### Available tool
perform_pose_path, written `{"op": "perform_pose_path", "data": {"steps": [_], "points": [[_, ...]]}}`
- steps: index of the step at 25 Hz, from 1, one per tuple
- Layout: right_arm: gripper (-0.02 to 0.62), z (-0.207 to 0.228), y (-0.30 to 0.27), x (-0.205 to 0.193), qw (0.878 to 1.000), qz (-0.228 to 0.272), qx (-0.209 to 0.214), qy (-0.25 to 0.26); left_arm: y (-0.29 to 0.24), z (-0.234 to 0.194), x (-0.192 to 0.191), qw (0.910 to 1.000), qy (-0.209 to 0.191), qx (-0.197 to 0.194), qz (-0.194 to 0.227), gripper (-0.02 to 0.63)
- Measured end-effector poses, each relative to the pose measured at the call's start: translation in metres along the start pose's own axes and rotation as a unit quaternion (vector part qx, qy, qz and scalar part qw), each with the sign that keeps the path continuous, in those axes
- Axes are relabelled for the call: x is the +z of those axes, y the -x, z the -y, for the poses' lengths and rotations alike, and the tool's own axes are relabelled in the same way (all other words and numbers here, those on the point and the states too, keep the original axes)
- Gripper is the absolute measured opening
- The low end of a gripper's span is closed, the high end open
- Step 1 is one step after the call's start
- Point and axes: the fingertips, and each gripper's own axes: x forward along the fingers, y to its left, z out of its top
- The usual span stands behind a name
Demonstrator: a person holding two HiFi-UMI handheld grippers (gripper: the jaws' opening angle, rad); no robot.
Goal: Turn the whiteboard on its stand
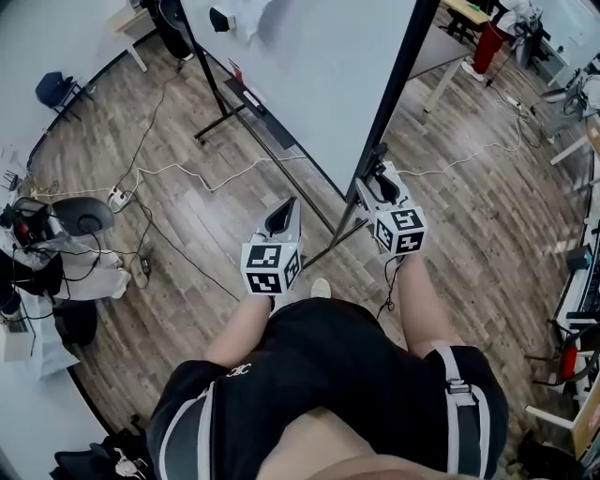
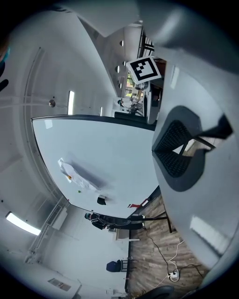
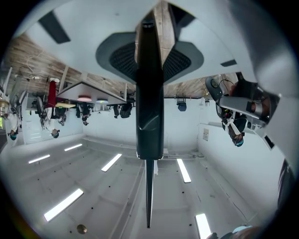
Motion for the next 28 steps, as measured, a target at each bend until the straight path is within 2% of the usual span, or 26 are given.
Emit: {"op": "perform_pose_path", "data": {"steps": [4,11,16,23,28], "points": [[0.175,0.005,0.025,-0.008,1.0,0.007,-0.008,-0.006,0.022,0.014,-0.011,0.9999,-0.008,-0.012,-0.002,0.009],[0.172,0.02,0.075,-0.02,0.998,0.022,-0.054,-0.029,0.053,0.036,-0.033,0.9992,-0.002,-0.039,-0.008,0.009],[0.167,0.024,0.126,-0.033,0.995,0.03,-0.084,-0.034,0.085,0.075,-0.057,0.9971,-0.007,-0.073,-0.019,0.009],[0.163,0.044,0.179,-0.044,0.992,0.025,-0.119,-0.045,0.094,0.113,-0.057,0.9934,-0.017,-0.111,-0.026,0.009],[0.161,0.05,0.211,-0.053,0.99,0.022,-0.129,-0.05,0.092,0.145,-0.065,0.9912,-0.02,-0.127,-0.031,0.009]]}}
